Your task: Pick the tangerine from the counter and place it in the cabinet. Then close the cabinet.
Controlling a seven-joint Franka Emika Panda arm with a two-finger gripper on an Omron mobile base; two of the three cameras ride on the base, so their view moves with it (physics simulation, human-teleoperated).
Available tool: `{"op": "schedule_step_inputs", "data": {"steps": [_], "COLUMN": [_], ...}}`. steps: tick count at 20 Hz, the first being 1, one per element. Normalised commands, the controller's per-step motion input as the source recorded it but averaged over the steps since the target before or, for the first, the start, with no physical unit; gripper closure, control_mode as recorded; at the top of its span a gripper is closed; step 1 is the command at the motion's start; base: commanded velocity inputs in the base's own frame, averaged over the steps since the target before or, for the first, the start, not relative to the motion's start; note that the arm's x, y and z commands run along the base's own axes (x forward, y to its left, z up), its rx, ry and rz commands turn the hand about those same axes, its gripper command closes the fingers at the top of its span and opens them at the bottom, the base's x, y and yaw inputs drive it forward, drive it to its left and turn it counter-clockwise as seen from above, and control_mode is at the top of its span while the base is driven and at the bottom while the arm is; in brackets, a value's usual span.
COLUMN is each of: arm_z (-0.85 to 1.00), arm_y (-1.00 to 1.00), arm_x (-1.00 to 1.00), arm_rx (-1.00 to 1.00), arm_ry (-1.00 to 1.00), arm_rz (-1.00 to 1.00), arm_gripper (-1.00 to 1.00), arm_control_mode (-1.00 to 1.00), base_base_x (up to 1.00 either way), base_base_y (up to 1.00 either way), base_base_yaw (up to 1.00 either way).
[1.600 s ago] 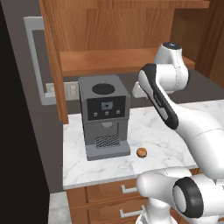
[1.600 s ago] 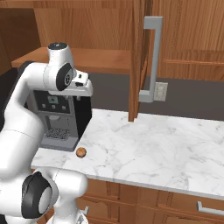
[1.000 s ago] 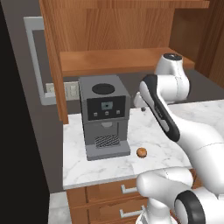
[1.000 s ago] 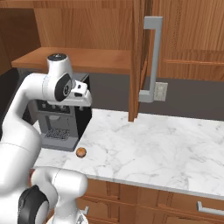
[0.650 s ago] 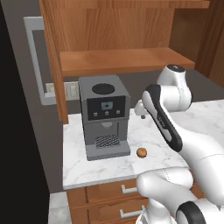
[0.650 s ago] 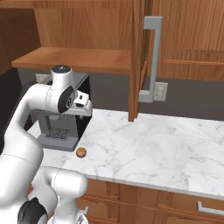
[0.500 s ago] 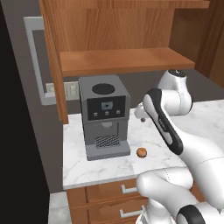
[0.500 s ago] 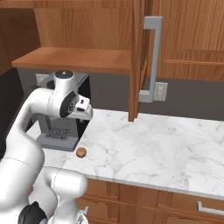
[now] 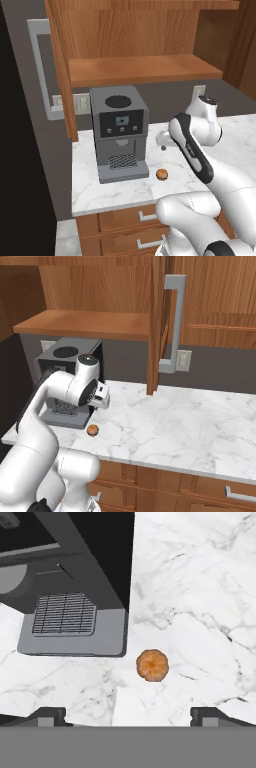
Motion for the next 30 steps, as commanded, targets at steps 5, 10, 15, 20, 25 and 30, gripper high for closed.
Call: {"op": "schedule_step_inputs", "data": {"steps": [5, 10, 15, 20, 25, 30], "arm_z": [-0.45, -0.45, -0.41, -0.37, -0.36, -0.33], "arm_y": [-0.07, -0.03, -0.01, 0.0, 0.0, 0.0], "arm_x": [0.0, 0.01, 0.14, 0.29, 0.27, 0.24], "arm_rx": [0.09, 0.07, 0.07, 0.03, 0.0, 0.0], "arm_ry": [0.16, 0.16, 0.08, 0.02, 0.03, 0.05], "arm_rz": [-0.03, -0.04, -0.01, 0.0, 0.0, 0.0], "arm_gripper": [-1.0, -1.0, -1.0, -1.0, -1.0, -1.0], "arm_control_mode": [-1.0, -1.0, -1.0, -1.0, -1.0, -1.0], "base_base_x": [0.0, 0.0, 0.0, 0.0, 0.0, 0.0], "base_base_y": [0.0, 0.0, 0.0, 0.0, 0.0, 0.0], "base_base_yaw": [0.0, 0.0, 0.0, 0.0, 0.0, 0.0]}}
